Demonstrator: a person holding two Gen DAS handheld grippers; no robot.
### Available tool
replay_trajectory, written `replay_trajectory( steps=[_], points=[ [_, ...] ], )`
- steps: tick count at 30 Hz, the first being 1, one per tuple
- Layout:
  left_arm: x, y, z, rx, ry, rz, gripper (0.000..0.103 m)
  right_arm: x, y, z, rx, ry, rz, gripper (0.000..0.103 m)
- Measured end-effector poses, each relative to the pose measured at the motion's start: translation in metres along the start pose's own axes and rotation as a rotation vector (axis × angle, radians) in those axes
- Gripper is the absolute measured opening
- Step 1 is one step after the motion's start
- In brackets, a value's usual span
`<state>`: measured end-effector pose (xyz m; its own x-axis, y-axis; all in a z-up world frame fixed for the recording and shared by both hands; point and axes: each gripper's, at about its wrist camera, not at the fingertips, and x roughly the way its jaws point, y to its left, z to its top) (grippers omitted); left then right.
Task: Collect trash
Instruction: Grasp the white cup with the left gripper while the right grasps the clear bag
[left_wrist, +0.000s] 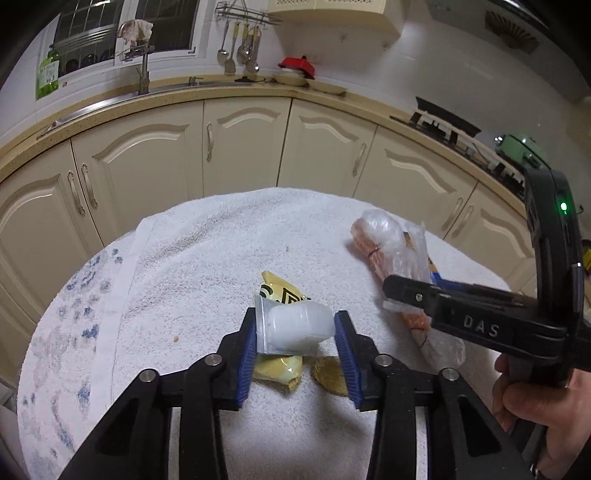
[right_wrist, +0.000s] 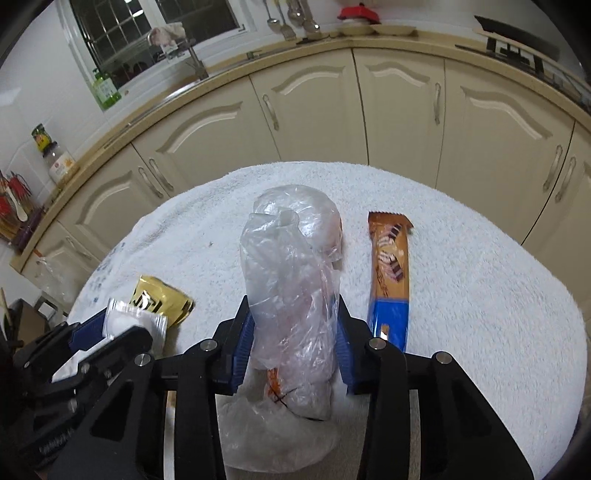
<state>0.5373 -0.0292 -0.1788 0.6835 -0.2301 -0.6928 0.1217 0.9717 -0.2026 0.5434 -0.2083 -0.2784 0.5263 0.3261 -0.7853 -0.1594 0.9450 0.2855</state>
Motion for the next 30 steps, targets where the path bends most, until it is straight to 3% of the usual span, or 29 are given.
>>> replay_trajectory(
  steps=[12, 15, 21, 27, 30],
  points=[
    [-0.008, 0.019, -0.018, -0.015, 0.023, -0.037, 0.032, -0.045, 0.009, -0.034, 0.023, -0.016, 0.044, 0.04],
    [-0.014, 0.029, -0.024, -0.042, 0.033, -0.066, 0.025, -0.051, 0.012, -0.043, 0.022, -0.012, 0.049, 0.04],
    [-0.023, 0.035, -0.028, -0.023, 0.022, -0.062, 0.023, -0.052, 0.015, -0.045, 0.018, -0.026, 0.009, 0.041],
    [-0.025, 0.025, -0.046, -0.014, 0.05, -0.047, 0.025, -0.032, 0.023, -0.017, -0.019, -0.026, -0.049, 0.056],
    [-0.023, 0.018, -0.053, -0.008, 0.062, -0.041, 0.024, -0.01, 0.027, -0.012, -0.031, 0.005, -0.091, 0.071]
  ],
)
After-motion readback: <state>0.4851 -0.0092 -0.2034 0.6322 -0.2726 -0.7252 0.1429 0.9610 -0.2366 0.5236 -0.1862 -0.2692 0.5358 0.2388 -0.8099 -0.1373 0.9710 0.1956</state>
